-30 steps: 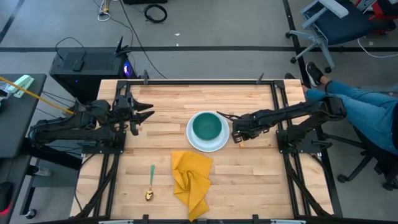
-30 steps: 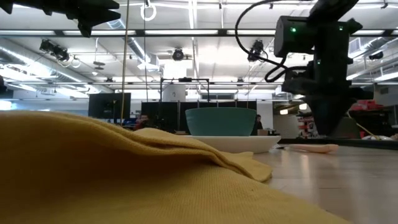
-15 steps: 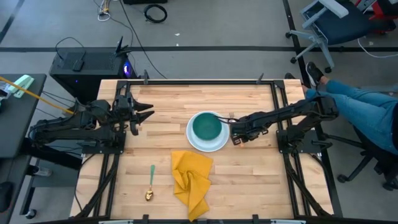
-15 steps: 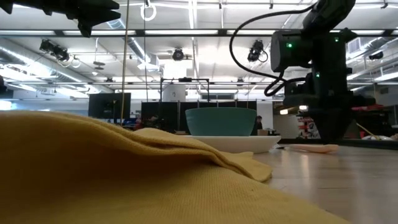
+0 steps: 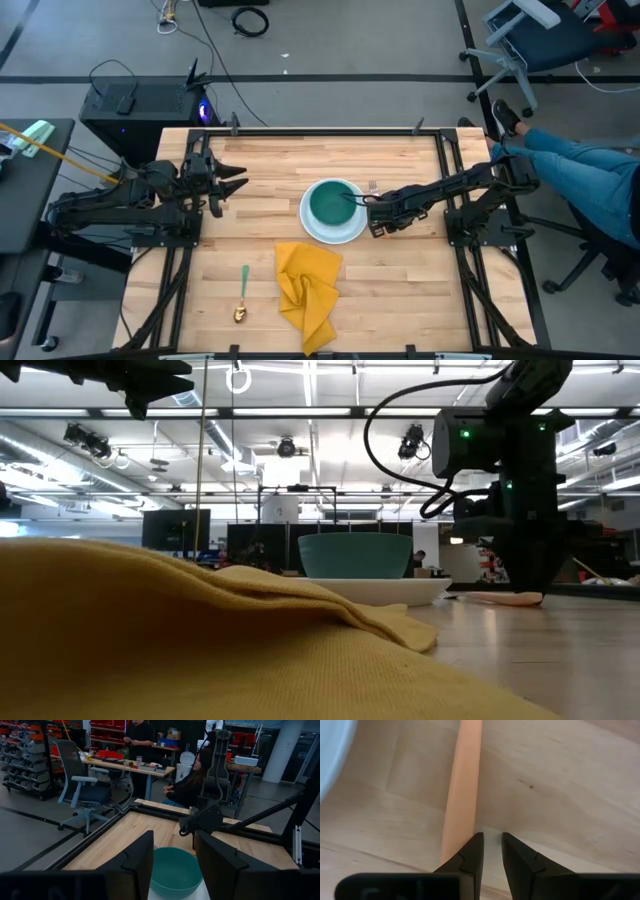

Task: Set table place
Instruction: Place the silver fork to the right of the white plate, then place the gold spoon inside the green bowl

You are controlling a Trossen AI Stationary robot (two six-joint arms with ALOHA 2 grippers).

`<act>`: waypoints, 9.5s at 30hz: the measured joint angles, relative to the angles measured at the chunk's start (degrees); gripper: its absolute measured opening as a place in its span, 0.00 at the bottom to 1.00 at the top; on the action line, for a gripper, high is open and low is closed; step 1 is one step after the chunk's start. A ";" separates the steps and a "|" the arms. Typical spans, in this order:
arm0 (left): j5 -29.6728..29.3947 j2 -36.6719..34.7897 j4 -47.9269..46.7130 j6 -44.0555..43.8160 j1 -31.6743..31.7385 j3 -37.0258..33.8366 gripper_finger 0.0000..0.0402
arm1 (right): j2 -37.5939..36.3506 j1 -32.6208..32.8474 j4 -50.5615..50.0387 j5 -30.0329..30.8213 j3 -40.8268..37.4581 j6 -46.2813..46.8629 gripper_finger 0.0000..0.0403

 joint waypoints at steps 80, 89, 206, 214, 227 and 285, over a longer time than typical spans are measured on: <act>0.00 0.00 0.00 0.00 0.01 0.00 0.35 | -10.40 8.38 0.75 -4.24 1.92 0.75 0.19; 0.00 0.00 0.01 0.00 0.00 0.00 0.38 | -16.68 18.67 -15.39 -0.99 1.92 10.43 0.19; 2.73 45.90 -14.33 -102.00 -49.69 0.00 0.28 | -59.30 35.95 57.27 17.59 -23.91 -51.52 0.19; 2.73 48.92 -10.66 -101.71 -49.69 0.00 0.29 | -59.30 35.95 57.30 17.59 -23.91 -51.56 0.19; 2.54 48.93 -9.40 -103.35 -49.67 0.00 0.27 | -59.30 35.94 57.30 17.59 -23.91 -51.58 0.19; 8.73 59.14 -2.33 -107.78 -50.30 0.76 0.23 | -59.28 35.93 56.92 17.59 -23.91 -51.78 0.19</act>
